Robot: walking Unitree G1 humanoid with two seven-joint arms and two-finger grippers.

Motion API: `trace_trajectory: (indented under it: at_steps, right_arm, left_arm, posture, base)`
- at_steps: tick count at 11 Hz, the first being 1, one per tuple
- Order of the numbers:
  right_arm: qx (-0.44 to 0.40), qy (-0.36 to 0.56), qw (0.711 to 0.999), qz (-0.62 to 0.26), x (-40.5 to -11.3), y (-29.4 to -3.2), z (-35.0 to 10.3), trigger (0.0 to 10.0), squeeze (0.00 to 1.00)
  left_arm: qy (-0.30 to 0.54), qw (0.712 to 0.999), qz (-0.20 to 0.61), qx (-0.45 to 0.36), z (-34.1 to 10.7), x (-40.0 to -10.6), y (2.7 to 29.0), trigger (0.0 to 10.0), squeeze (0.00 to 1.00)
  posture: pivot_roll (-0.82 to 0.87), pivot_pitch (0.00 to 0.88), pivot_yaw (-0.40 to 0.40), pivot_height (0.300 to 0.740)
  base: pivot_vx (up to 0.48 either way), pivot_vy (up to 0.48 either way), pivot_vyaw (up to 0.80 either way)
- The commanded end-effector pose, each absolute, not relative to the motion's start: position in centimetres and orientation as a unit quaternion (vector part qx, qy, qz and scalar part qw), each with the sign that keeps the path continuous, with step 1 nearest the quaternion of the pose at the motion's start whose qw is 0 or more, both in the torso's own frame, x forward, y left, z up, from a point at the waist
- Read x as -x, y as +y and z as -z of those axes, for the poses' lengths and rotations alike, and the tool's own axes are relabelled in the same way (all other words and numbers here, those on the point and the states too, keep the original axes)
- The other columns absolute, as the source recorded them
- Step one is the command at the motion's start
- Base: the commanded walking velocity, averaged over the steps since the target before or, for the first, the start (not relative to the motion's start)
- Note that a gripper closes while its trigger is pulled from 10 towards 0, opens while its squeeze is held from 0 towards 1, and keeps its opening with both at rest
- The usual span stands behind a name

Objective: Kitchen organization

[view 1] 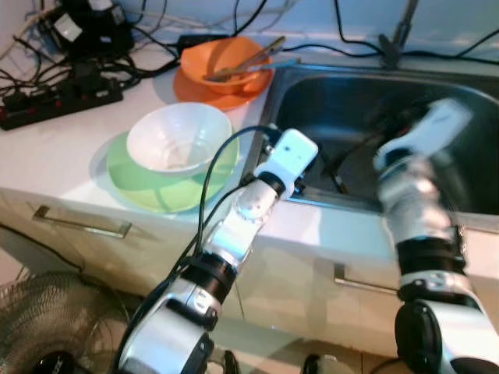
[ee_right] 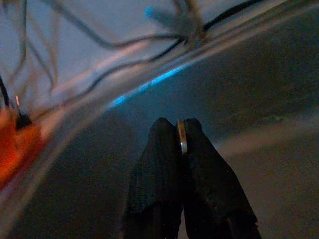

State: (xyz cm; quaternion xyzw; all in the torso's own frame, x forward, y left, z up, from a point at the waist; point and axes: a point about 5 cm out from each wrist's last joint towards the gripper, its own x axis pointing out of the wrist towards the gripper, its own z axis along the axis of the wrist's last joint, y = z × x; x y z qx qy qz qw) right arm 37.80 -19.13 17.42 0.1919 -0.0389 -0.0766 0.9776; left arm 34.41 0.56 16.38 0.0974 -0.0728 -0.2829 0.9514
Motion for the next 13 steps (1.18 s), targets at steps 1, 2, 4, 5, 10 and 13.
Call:
trace_trajectory:
  at_steps: [1, 2, 4, 5, 10, 13]
  right_arm:
    - [-0.154, -0.05, 0.985, 0.064, -38.2, -18.8, -17.9, 10.0, 0.0]
    - [-0.139, -0.051, 0.987, 0.059, -38.3, -18.6, -17.8, 10.0, 0.0]
    - [-0.109, -0.042, 0.991, 0.067, -38.5, -19.1, -17.0, 10.0, 0.0]
    - [-0.094, -0.038, 0.993, 0.066, -38.5, -19.1, -16.7, 10.0, 0.0]
    - [-0.061, -0.017, 0.996, 0.056, -38.5, -18.5, -15.1, 10.0, 0.0]
    - [-0.062, -0.014, 0.997, 0.05, -38.6, -18.2, -14.8, 10.0, 1.0]
  left_arm:
    - [-0.039, 0.957, 0.284, -0.045, -15.4, -34.1, 0.8, 10.0, 0.0]
    - [-0.029, 0.957, 0.287, -0.023, -15.3, -33.9, 1.0, 10.0, 0.0]
    - [0.007, 0.952, 0.305, 0.034, -15.0, -33.6, 1.0, 10.0, 0.0]
    - [0.016, 0.948, 0.316, 0.026, -14.7, -33.4, 0.9, 10.0, 0.0]
    - [0.025, 0.943, 0.333, 0.004, -14.6, -32.9, 0.9, 10.0, 0.0]
    - [0.027, 0.945, 0.327, -0.004, -14.5, -32.9, 1.0, 10.0, 0.0]
  posture:
    - [0.02, 0.066, 0.056, 0.74]
    - [0.02, 0.067, 0.056, 0.74]
    - [0.02, 0.07, 0.053, 0.74]
    - [0.02, 0.07, 0.053, 0.74]
    - [0.03, 0.081, 0.05, 0.74]
    - [0.03, 0.086, 0.048, 0.74]
  base:
    - [0.0, 0.0, 0.0]
    - [0.0, 0.0, 0.0]
    - [0.0, 0.0, 0.0]
    - [0.0, 0.0, 0.0]
    - [0.0, 0.0, 0.0]
    - [0.0, 0.0, 0.0]
